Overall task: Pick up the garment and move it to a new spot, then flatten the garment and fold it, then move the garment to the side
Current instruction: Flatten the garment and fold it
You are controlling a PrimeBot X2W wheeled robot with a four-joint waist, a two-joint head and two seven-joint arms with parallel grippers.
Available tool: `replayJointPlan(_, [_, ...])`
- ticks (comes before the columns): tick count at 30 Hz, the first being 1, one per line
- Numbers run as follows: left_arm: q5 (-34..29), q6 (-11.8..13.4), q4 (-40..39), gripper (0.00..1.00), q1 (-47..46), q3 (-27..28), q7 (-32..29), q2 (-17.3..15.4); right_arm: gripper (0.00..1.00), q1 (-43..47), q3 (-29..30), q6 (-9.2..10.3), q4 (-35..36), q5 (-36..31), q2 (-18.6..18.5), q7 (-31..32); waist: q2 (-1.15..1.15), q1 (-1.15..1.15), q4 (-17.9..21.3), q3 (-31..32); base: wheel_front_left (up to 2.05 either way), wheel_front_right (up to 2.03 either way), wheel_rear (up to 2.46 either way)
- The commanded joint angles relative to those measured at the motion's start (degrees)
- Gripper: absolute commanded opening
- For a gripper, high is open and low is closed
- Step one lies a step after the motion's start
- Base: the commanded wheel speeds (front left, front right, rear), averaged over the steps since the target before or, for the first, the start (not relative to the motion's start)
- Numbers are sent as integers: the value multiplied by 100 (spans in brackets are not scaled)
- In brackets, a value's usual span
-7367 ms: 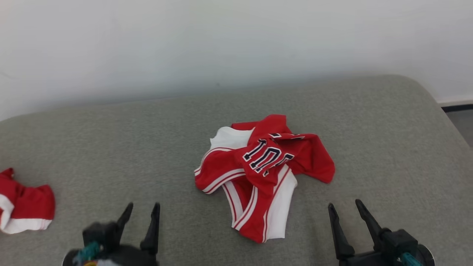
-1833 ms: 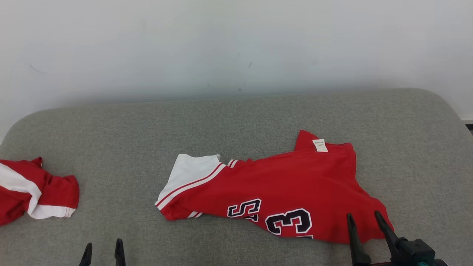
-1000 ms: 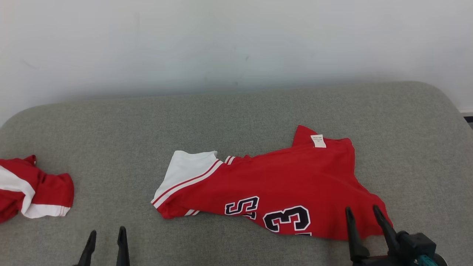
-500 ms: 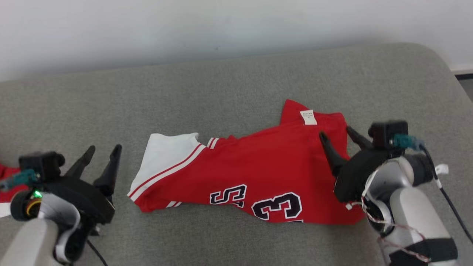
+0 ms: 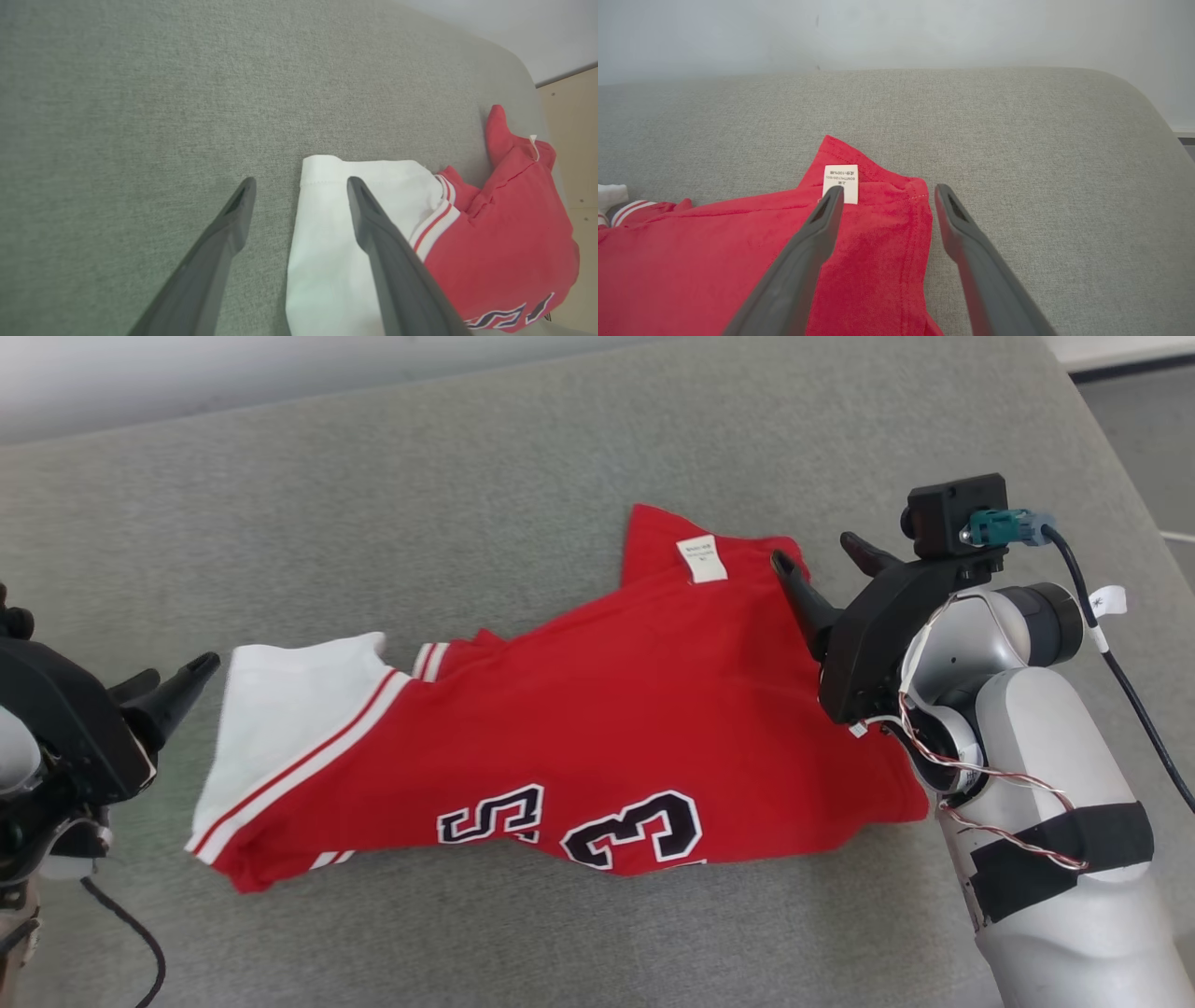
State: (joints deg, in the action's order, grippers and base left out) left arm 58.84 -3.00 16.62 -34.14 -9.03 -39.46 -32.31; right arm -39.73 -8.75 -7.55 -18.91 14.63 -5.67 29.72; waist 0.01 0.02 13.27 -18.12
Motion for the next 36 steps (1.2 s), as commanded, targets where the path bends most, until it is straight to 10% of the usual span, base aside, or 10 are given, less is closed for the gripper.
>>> replayJointPlan(1, [-29,41,-84,100,75,-6,-72,-73,100,-74,7,13,-21,54,23,-52,-1,-2,328,-320,0,0,0])
replayJointPlan(19, [-290,290,-447,100,614,-502,-736,-356,100,-360,101,13,-262,-27,-89,-199,-1,-2,372,-476,0,0,0])
replayJointPlan(20, [-230,337,-467,97,671,-533,-879,-363,100,-378,96,13,-295,-38,-106,-138,-1,-2,362,-468,0,0,0])
replayJointPlan(21, [-154,367,-519,56,700,-554,-999,-351,100,-383,107,13,-334,-7,-104,-60,-1,-2,352,-462,0,0,0])
replayJointPlan(22, [-110,389,-599,43,711,-553,-1056,-349,100,-394,111,13,-376,45,-96,40,-1,-2,342,-461,0,0,0])
replayJointPlan(23, [-103,391,-684,0,705,-526,-1024,-356,100,-440,132,13,-411,100,-80,124,-1,-2,335,-469,0,0,0])
replayJointPlan(36, [-257,357,-923,0,481,-435,-736,-407,100,-1122,174,12,-1279,410,61,644,-1,-2,170,-705,0,0,0])
